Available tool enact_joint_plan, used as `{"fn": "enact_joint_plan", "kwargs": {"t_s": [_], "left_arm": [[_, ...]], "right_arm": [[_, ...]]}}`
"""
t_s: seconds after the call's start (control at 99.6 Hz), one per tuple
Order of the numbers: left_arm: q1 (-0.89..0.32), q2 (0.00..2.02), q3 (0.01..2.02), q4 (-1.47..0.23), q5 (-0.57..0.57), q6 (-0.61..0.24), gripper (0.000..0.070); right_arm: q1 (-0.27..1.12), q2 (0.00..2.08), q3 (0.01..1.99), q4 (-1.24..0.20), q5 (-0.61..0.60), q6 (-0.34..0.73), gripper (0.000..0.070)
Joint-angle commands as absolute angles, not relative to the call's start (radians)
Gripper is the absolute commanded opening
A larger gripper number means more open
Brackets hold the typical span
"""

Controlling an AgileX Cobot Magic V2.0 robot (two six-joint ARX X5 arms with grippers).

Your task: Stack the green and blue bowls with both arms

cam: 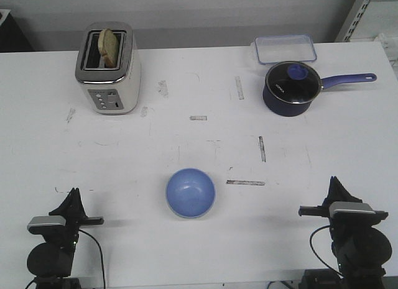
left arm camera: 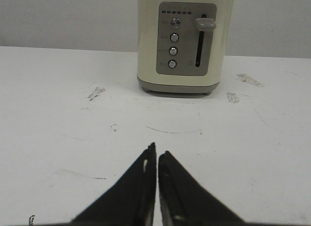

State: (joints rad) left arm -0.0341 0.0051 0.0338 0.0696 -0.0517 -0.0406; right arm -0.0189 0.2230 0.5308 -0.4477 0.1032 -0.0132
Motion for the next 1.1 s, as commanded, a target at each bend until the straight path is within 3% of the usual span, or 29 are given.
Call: {"fn": "enact_joint_plan", "kwargs": {"t_s": [0.0,0.201,0.512,0.613,1.095], "left_arm": [[-0.035,0.003,0.012,0.083,-0.052,-0.042,0.0001],[-0.035,0.003,0.012,0.083,-0.052,-0.042,0.0001],[-0.035,0.003,0.012,0.083,-0.052,-0.042,0.0001],[-0.035,0.003,0.012,0.082,-0.052,-0.042,0.0001],[-0.035,0.003,0.012,0.081,-0.052,-0.042,0.0001]], "right_arm": [[-0.030,0.221,0.498,-0.392,0.096,0.005,0.0000],[-0.054,0.175,0.321,-0.220,0.037,0.007,0.0000],[-0.078,0.002,0.078,-0.134,0.022,0.009,0.0000],[-0.079,0.001,0.012,-0.041,0.010,0.030,0.0000],[-0.078,0.001,0.012,-0.052,-0.001,0.034,0.0000]]}}
